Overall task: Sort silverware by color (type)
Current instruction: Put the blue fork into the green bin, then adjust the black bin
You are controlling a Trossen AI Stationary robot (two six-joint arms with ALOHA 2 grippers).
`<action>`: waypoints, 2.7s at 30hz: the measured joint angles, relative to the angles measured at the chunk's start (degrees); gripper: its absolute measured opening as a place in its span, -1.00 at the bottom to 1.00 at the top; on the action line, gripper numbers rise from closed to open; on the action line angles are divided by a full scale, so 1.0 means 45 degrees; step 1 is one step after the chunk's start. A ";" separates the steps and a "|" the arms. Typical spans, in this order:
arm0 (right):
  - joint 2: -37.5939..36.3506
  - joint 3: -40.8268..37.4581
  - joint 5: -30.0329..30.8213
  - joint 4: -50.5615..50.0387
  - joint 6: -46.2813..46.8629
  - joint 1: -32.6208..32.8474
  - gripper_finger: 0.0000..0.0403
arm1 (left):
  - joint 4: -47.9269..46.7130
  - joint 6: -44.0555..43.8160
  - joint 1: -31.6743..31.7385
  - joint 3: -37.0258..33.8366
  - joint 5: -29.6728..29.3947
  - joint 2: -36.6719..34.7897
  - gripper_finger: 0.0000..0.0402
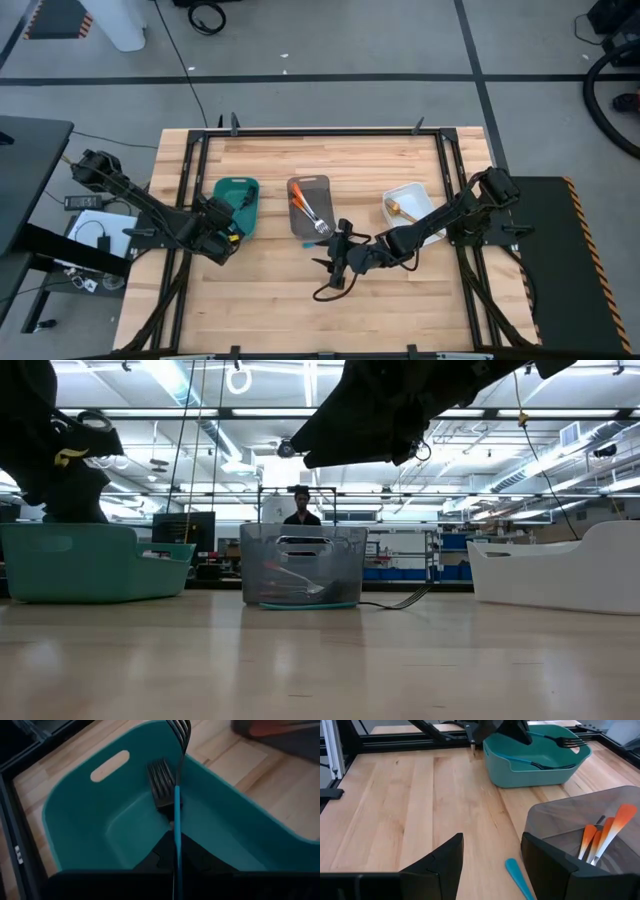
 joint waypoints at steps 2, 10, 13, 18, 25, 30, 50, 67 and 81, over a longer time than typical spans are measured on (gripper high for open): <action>0.0000 0.0000 0.0000 0.0005 -0.0001 0.0000 0.01 | 0.0032 -0.0166 -0.0004 -0.0056 0.0040 -0.0008 -0.94; -0.0005 0.0000 -0.0005 0.0010 0.0058 0.0000 0.01 | 0.0230 -0.0605 -0.0004 -0.0577 0.0400 -0.0008 -0.94; -0.0005 0.0000 -0.0005 0.0010 0.0058 0.0000 0.01 | 0.0247 -0.0603 -0.0004 -0.0594 0.0459 -0.0008 -0.94; -0.0005 0.0000 -0.0015 0.0010 0.0058 0.0000 0.01 | 0.0235 -0.0603 0.0006 -0.0594 0.0457 -0.0008 -0.94; -0.0008 -0.0005 -0.0041 0.0013 0.0060 0.0000 0.01 | 0.0309 -0.0590 0.0014 -0.0594 0.0445 -0.0008 -0.94; -0.0015 -0.0005 -0.0078 0.0015 0.0061 0.0000 0.01 | 0.0330 -0.0503 0.0211 -0.0594 0.0369 -0.0008 -0.93; -0.0015 -0.0005 -0.0243 0.0019 0.0083 0.0000 0.01 | 0.0772 -0.0501 0.0244 -0.0594 0.0362 -0.0008 -0.44; -0.0015 -0.0006 -0.0340 -0.0549 0.0107 0.0000 0.01 | 0.1312 0.2651 0.0231 0.1045 -0.0617 -0.0008 -0.27; -0.0015 -0.0005 -0.0352 -0.1799 0.0295 -0.0118 0.01 | 0.3771 0.4754 0.0229 0.1334 -0.0553 -0.0008 -0.27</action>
